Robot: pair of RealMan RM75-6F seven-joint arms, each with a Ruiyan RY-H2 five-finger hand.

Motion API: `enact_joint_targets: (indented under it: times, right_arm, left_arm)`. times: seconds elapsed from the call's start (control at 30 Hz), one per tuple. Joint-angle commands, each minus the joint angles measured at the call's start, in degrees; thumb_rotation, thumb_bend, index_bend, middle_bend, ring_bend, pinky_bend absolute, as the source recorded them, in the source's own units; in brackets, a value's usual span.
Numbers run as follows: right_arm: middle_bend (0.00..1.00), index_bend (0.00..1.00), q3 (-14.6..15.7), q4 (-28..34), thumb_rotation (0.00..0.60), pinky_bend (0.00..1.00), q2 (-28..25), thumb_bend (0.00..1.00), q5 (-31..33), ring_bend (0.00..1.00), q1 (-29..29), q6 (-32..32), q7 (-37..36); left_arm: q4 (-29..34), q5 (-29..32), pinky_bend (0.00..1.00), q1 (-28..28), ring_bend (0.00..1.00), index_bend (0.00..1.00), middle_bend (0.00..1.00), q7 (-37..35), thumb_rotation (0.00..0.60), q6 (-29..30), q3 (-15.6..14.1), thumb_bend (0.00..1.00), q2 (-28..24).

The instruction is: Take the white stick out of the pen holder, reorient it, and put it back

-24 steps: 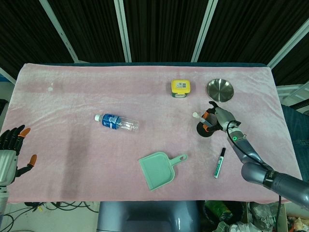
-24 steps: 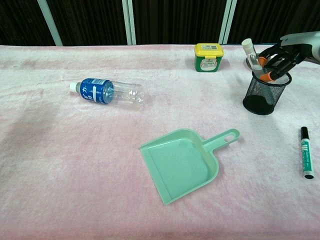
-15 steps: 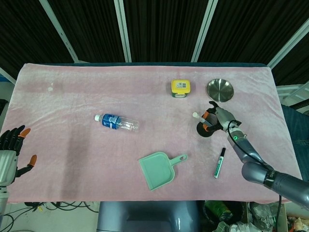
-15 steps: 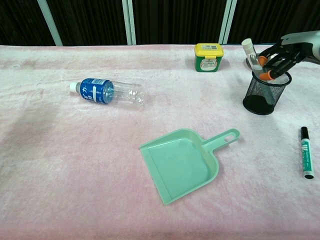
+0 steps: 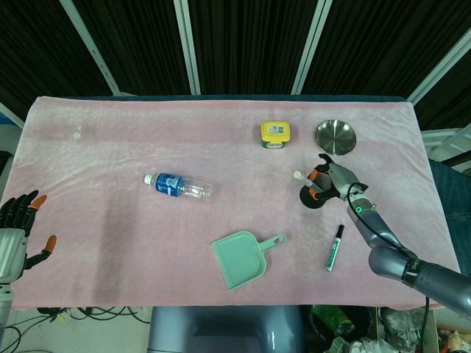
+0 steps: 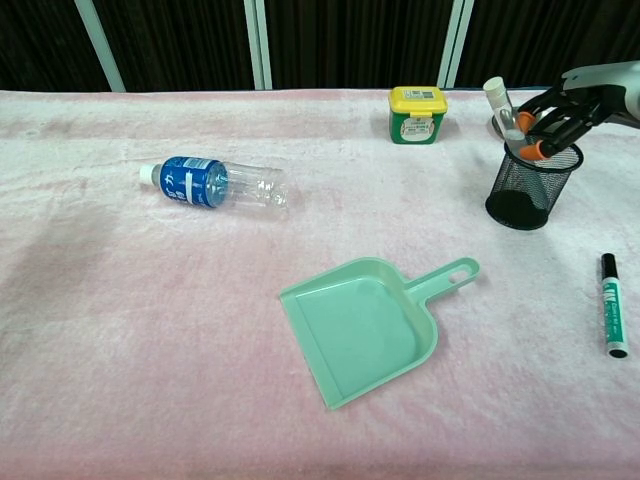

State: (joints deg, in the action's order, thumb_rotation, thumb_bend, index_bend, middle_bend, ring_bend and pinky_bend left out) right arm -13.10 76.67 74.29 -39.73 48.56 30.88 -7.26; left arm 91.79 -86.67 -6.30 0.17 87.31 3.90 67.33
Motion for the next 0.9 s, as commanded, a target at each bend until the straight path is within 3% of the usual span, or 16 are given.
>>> enact_joint_targets:
  times: [0.03,0.53,0.9]
  right_arm:
    - [0.03,0.51,0.02,-0.06,0.6,0.14,0.09,0.26,-0.05,0.13,0.07,0.0,0.04]
    - [0.03,0.54,0.14,-1.17,0.6,0.14,0.61,0.28,0.22,0.13,0.43,-0.64,-0.2]
    - [0.03,0.59,-1.46,-0.84,0.6,0.14,0.29,0.33,-2.06,0.13,-0.41,-2.11,-3.31]
  left_arm:
    - [-0.04,-0.01,0.0,-0.01,0.0,0.09,0.05,0.03,0.6,-0.01,-0.01,0.38,0.01]
    - [-0.02,0.08,0.0,-0.02,0.0,0.1,0.05,0.13,0.6,-0.05,0.03,0.38,0.02]
    - [0.03,0.15,0.0,0.02,0.0,0.1,0.05,-0.05,0.6,0.06,0.11,0.38,-0.03]
